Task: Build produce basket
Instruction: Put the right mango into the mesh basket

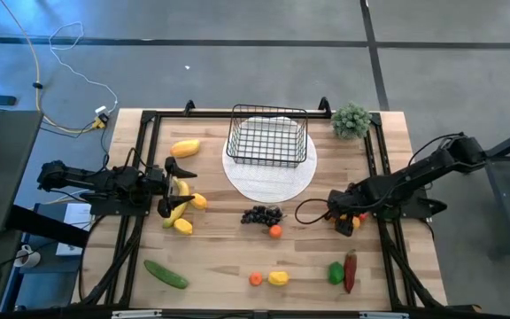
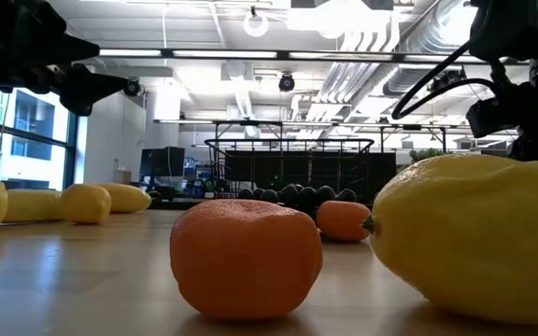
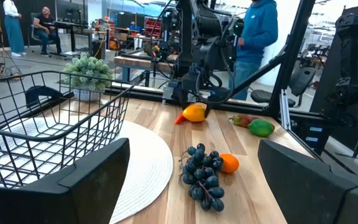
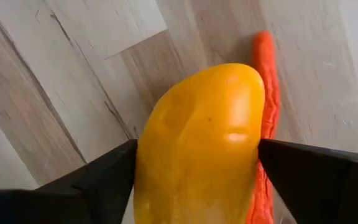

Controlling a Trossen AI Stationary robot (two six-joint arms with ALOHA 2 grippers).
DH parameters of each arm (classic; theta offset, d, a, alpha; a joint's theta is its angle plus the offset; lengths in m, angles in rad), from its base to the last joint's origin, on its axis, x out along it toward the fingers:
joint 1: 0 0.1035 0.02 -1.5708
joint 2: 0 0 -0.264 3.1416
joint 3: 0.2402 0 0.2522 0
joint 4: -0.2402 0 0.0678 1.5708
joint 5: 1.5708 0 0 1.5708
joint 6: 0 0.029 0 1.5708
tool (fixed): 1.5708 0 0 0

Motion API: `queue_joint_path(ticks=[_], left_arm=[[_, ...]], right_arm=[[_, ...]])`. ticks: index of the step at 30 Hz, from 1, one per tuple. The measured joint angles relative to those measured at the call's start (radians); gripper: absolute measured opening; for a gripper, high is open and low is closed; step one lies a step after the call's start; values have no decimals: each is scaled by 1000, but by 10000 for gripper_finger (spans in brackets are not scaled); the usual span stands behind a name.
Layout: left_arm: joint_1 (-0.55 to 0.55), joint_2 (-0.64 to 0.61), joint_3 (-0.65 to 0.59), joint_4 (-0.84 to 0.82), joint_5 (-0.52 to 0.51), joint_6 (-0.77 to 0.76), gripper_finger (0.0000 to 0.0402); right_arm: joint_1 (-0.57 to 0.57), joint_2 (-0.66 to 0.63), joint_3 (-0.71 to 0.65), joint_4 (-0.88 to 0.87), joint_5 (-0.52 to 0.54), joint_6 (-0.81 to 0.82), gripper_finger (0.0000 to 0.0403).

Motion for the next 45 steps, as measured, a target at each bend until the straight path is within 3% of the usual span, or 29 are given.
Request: queue_joint_path(ticks=[10,23,35,45], left_arm=[[0,0,0,0,0,0,345],[0,0,0,0,0,0,345],[0,0,0,0,0,0,345],[0,0,0,0,0,0,345]], right_arm=[[0,-2,0,22,0,77,231],[-1,-1,66,30,4,197,226],[-14,-2,334,-1,270,283,226],[-187,-2,495,47,456,199,227]])
